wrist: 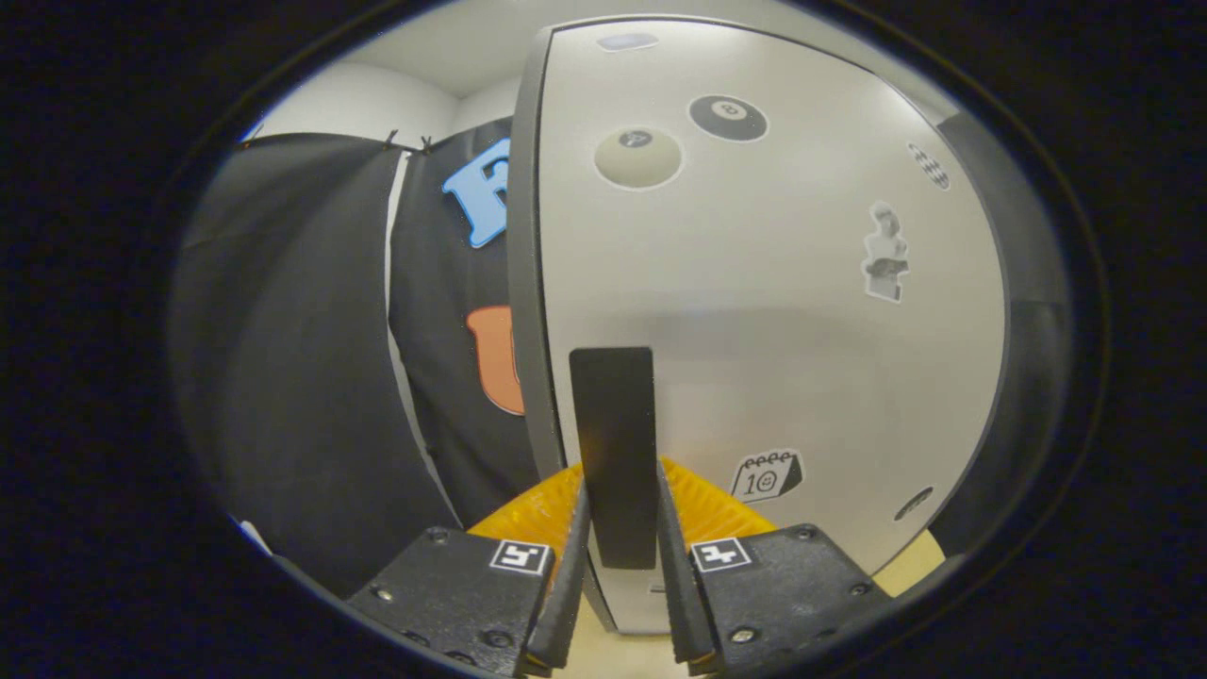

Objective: Open the shoe cabinet door, grab the shoes and put them into the shoe cabinet, then close the shoe cabinet door.

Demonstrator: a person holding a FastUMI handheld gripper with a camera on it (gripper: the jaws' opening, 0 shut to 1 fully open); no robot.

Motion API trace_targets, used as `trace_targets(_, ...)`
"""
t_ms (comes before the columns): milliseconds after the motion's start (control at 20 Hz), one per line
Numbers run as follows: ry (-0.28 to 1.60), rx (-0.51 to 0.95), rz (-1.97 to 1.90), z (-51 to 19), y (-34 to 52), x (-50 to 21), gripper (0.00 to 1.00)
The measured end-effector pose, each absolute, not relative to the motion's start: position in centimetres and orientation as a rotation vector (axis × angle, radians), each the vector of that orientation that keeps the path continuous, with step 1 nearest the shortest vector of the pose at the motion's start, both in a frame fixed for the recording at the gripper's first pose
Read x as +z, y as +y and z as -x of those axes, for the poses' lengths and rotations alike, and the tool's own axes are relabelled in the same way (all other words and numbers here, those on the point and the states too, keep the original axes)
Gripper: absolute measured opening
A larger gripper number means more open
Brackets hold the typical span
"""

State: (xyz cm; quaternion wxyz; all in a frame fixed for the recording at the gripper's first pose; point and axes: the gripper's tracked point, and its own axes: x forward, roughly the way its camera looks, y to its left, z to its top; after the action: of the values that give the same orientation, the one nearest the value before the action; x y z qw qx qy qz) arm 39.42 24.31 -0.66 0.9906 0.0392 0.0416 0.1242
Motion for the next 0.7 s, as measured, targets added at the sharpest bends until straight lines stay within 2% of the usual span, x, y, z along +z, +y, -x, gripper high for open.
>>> trace_targets(450, 0.115, 0.322, -0.068, -37.9, 23.6, -1.3, 0.35)
trace_targets(700, 0.116, 0.353, -0.068, -31.7, 21.4, -1.5, 0.33)
